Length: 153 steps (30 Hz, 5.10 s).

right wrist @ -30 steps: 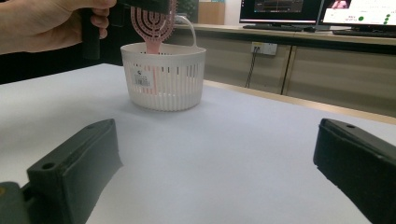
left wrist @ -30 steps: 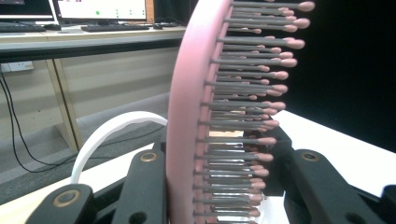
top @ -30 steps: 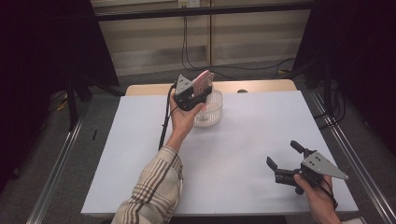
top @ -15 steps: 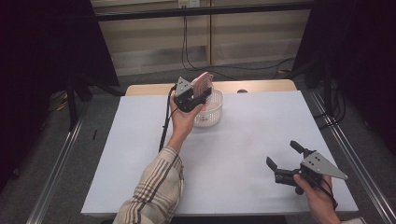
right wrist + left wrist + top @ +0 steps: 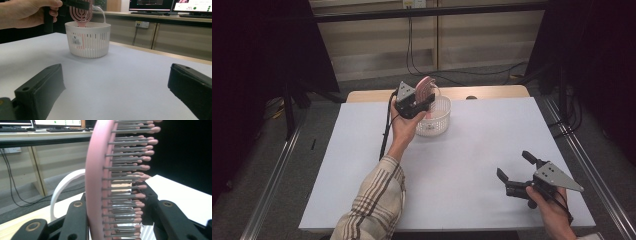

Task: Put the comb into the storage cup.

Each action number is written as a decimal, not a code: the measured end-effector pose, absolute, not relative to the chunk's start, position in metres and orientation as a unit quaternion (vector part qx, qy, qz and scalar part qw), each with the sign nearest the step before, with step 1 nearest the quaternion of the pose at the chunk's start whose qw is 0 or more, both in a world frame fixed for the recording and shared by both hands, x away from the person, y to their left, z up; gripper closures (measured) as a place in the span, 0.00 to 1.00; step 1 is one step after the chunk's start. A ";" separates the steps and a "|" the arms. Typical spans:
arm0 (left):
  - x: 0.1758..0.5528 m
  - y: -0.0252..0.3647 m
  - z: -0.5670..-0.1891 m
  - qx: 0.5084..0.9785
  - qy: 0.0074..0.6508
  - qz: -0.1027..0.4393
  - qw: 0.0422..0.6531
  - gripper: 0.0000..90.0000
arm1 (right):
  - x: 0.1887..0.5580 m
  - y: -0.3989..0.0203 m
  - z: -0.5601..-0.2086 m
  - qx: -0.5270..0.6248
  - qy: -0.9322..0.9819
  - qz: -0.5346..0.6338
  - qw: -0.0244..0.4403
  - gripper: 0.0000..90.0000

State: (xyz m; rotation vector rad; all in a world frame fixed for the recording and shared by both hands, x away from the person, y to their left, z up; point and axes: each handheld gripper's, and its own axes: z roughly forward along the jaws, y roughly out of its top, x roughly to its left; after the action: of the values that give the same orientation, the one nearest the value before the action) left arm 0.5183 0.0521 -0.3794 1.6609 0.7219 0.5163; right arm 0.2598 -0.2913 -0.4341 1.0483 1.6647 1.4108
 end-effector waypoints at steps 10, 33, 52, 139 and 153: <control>0.521 0.063 -0.377 0.716 0.317 0.226 0.579 0.64 | 0.260 -0.291 -0.434 0.406 0.644 0.544 0.353 0.00; 0.522 0.087 -0.371 0.704 0.333 0.248 0.576 0.60 | 0.259 -0.291 -0.434 0.408 0.643 0.544 0.354 0.00; 0.533 0.106 -0.376 0.698 0.360 0.256 0.565 0.53 | 0.260 -0.291 -0.436 0.408 0.645 0.543 0.351 0.00; 0.523 0.123 -0.366 0.695 0.351 0.276 0.564 0.03 | 0.262 -0.290 -0.437 0.408 0.647 0.545 0.345 0.00; 0.511 0.131 -0.357 0.692 0.333 0.294 0.569 0.02 | 0.263 -0.294 -0.438 0.411 0.641 0.541 0.359 0.00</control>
State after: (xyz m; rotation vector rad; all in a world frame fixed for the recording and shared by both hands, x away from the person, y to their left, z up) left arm 0.5108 0.1308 -0.3573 1.6264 0.7815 0.6908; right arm 0.2627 -0.2937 -0.4378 1.0592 1.6521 1.3947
